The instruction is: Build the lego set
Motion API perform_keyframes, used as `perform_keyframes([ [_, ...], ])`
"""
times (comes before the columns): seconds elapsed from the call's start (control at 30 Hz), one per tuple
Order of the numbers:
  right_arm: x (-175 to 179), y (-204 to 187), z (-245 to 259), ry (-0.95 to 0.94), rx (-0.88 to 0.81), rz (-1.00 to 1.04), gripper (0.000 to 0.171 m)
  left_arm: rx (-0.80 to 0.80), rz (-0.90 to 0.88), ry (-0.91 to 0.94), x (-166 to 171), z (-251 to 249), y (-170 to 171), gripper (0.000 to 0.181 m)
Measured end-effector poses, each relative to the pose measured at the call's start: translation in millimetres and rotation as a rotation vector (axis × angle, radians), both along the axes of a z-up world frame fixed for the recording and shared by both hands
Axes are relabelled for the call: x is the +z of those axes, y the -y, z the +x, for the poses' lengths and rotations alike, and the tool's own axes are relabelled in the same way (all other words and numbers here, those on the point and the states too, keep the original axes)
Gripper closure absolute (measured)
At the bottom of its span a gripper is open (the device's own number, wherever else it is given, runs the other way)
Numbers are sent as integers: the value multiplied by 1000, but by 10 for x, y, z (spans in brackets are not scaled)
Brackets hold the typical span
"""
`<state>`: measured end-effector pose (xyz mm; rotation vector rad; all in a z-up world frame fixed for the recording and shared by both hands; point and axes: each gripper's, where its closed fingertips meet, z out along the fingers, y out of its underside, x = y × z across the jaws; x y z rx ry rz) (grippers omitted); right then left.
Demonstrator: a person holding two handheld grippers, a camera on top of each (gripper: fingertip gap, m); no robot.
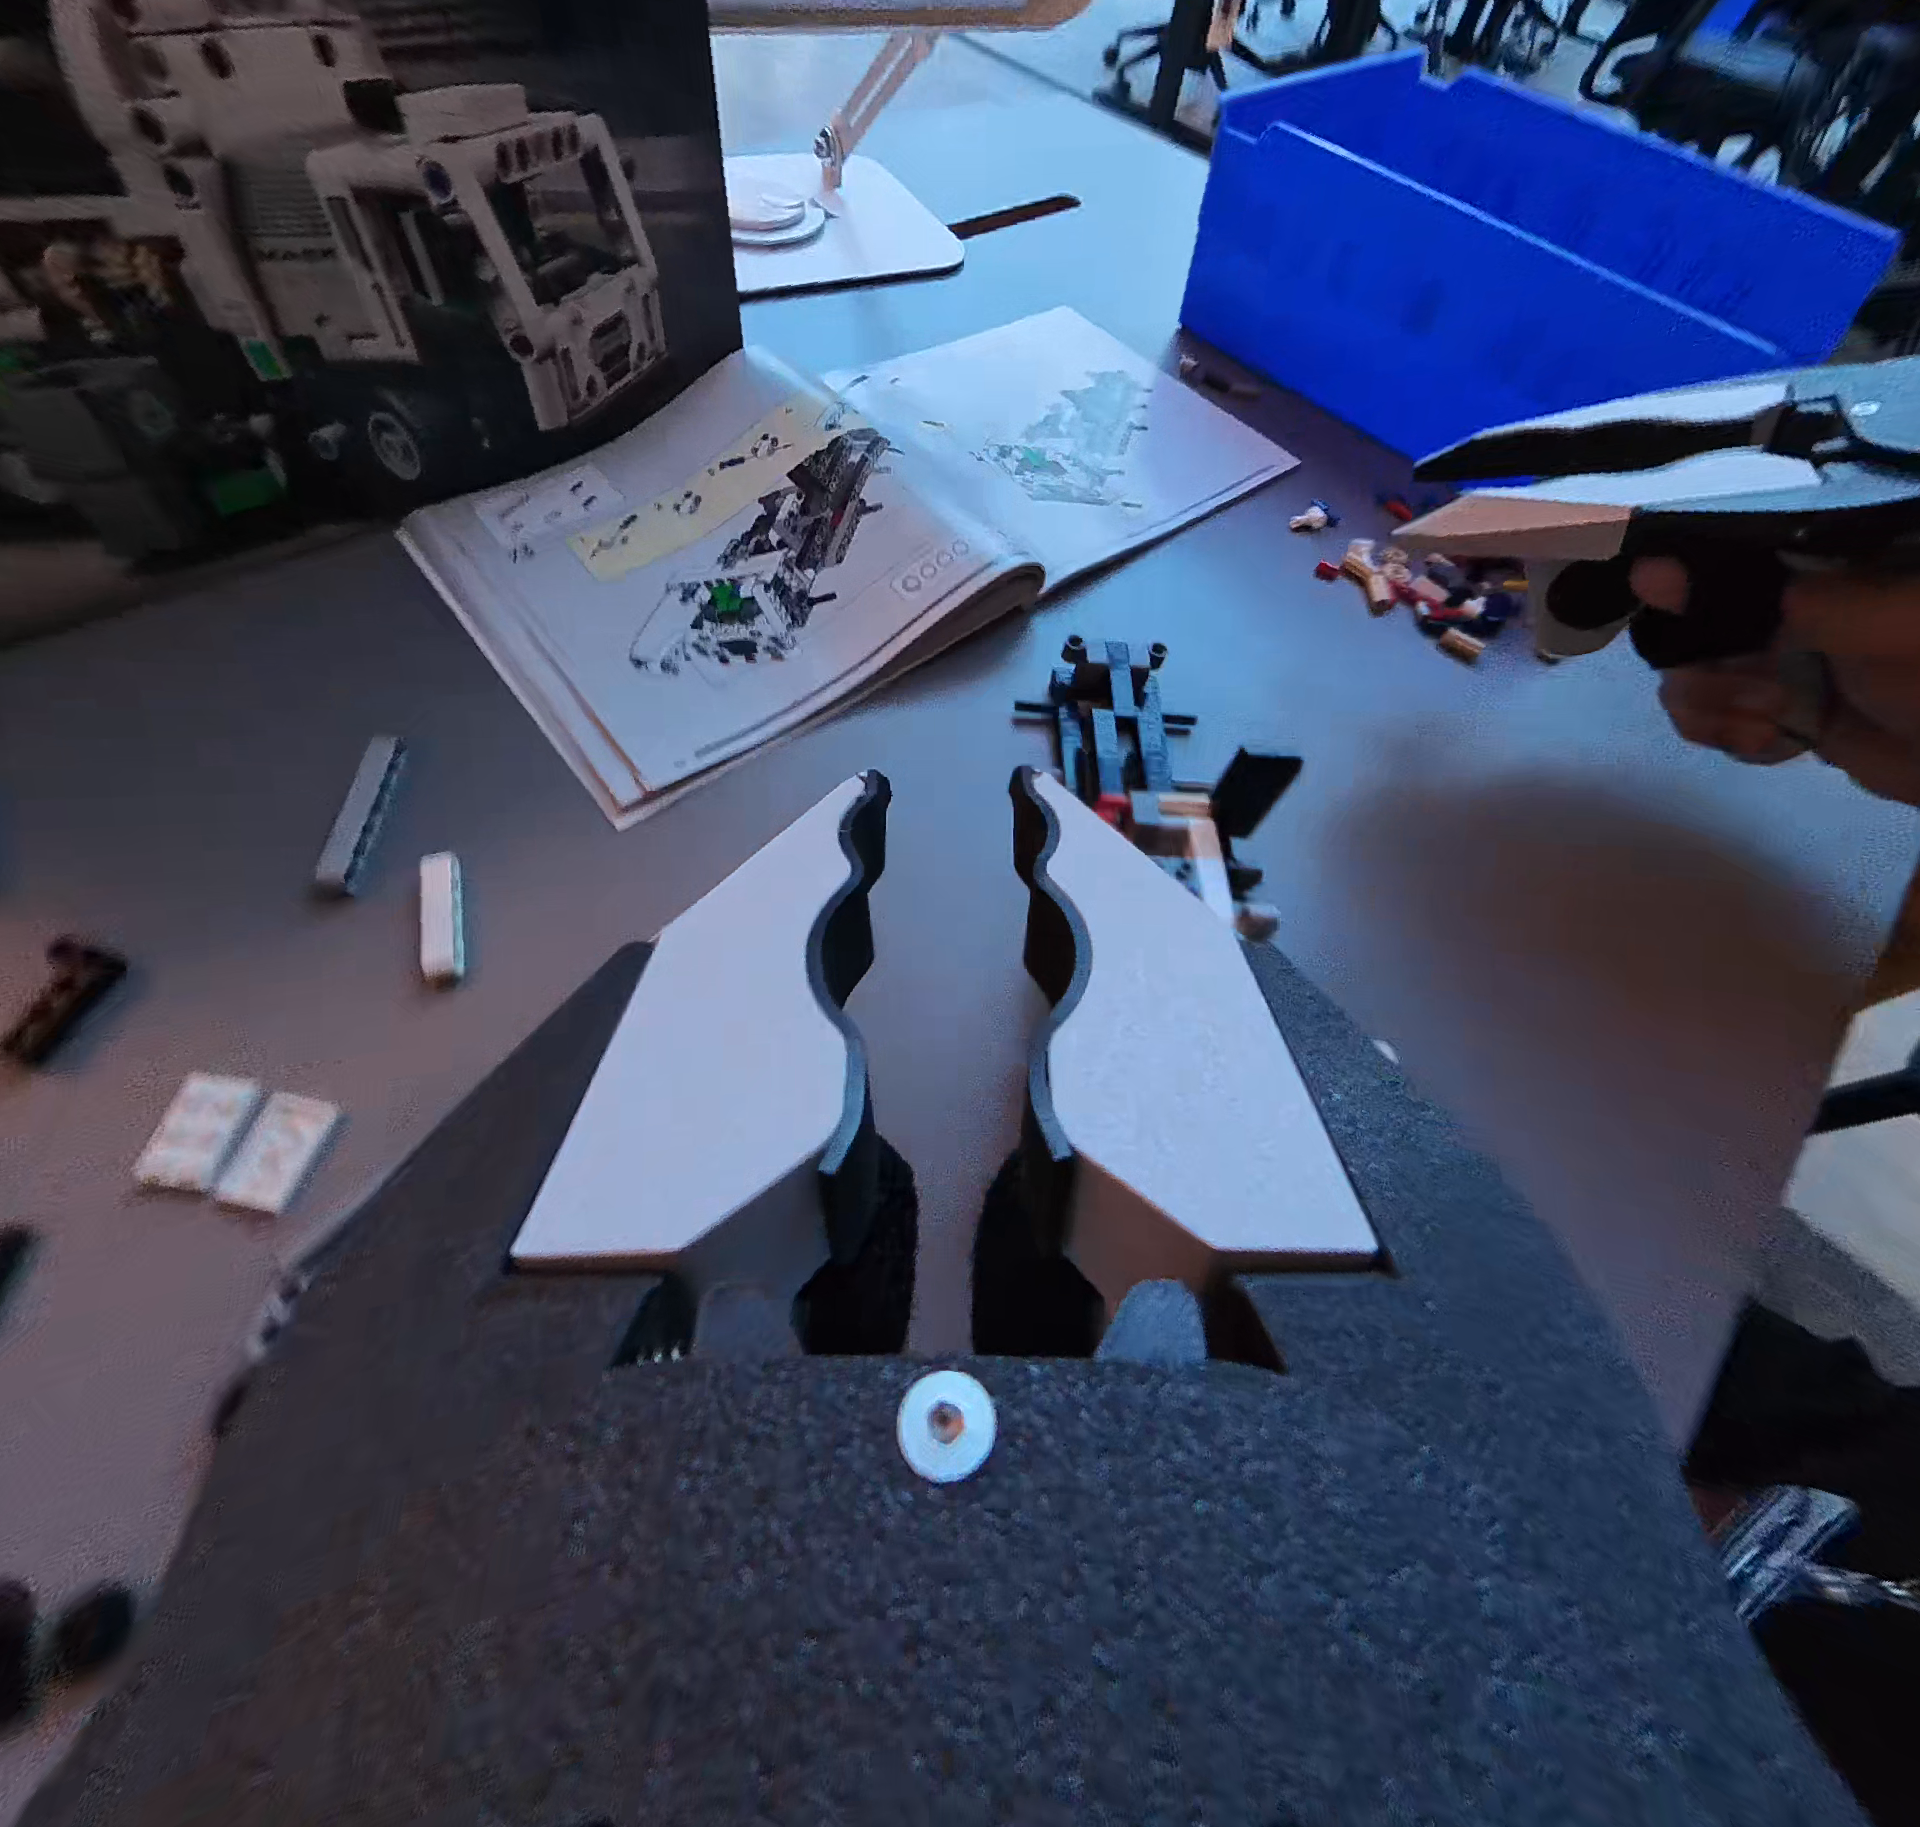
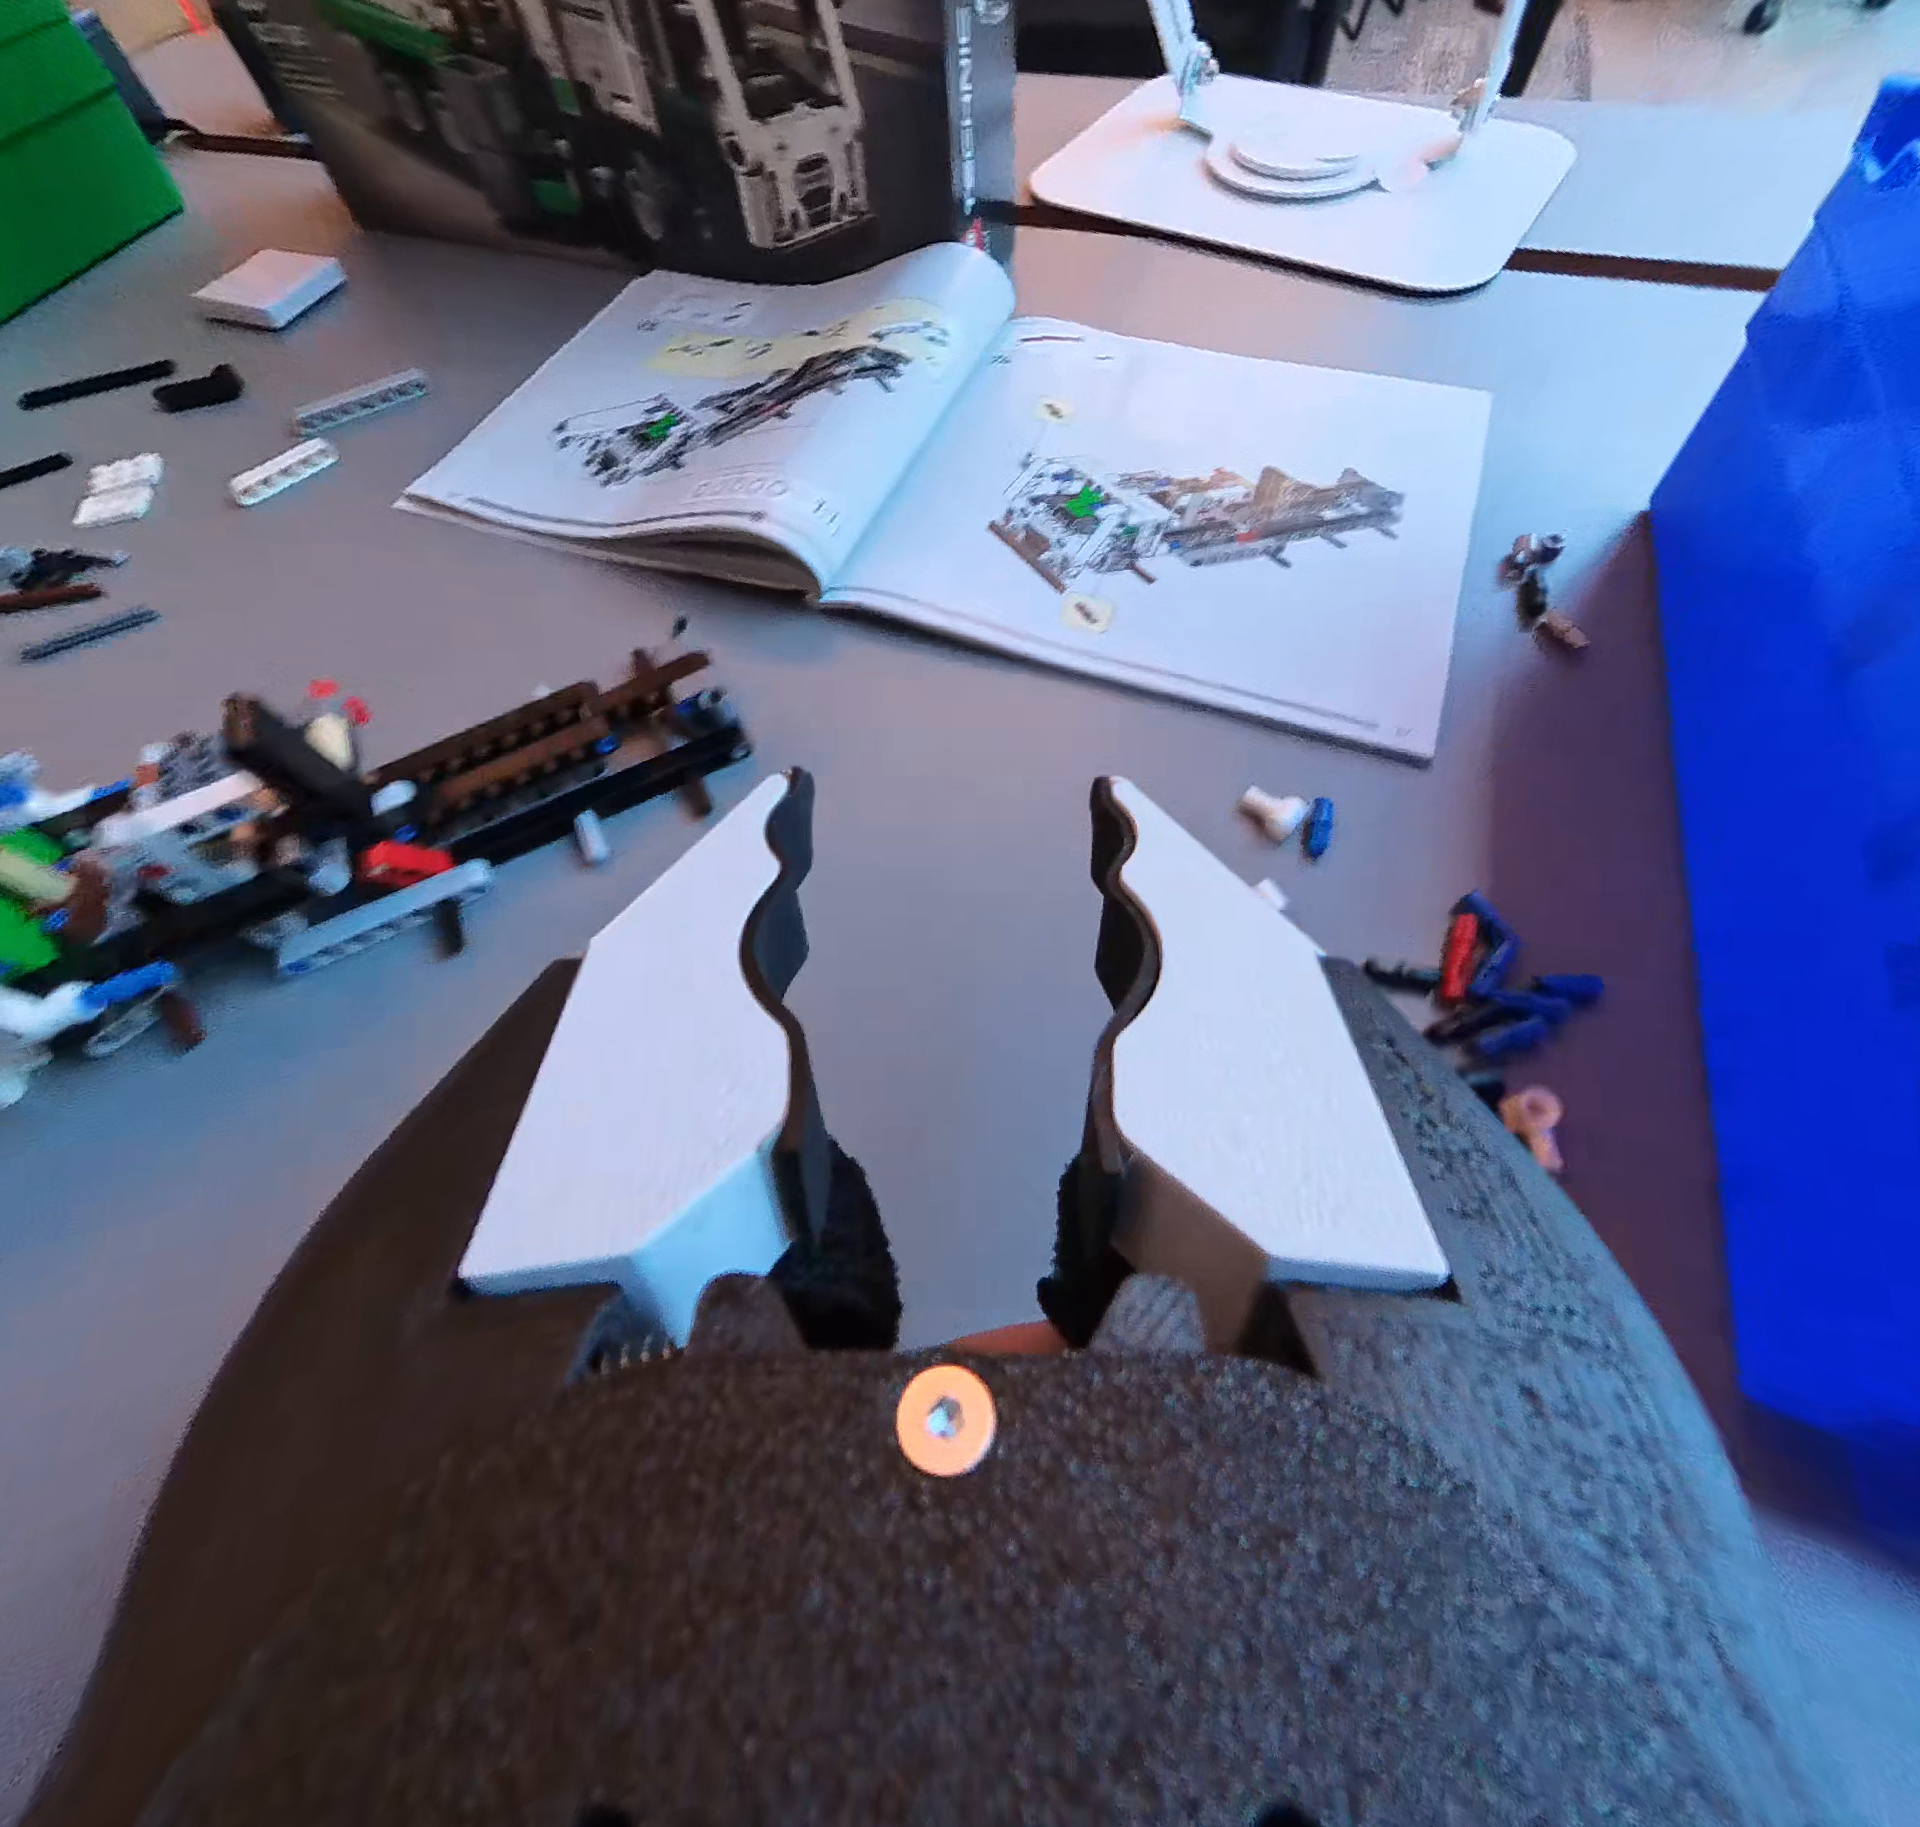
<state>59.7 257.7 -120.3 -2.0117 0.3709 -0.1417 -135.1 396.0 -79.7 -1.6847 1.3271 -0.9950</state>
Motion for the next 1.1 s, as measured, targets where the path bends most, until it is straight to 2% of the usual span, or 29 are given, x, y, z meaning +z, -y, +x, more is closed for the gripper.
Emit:
perform_keyframes([
  [0.2, -84, -356, 375, -46, 34, -30, 115, -69, 121, -131, -94, 569, -284, 155],
  [0.37, -218, -448, 437, -104, 57, -77, 115, -76, 81, -133, -188, 795, -385, 156],
  [0.5, -363, -393, 415, -137, 58, -110, 118, -99, 85, -171, -307, 860, -462, 156],
  [0.67, -361, -387, 364, -151, 76, -87, 119, -96, 105, -226, -437, 877, -547, 156],
  [1.1, -331, -351, 381, -146, 80, -75, 122, -113, 71, -225, -461, 918, -449, 156],
])
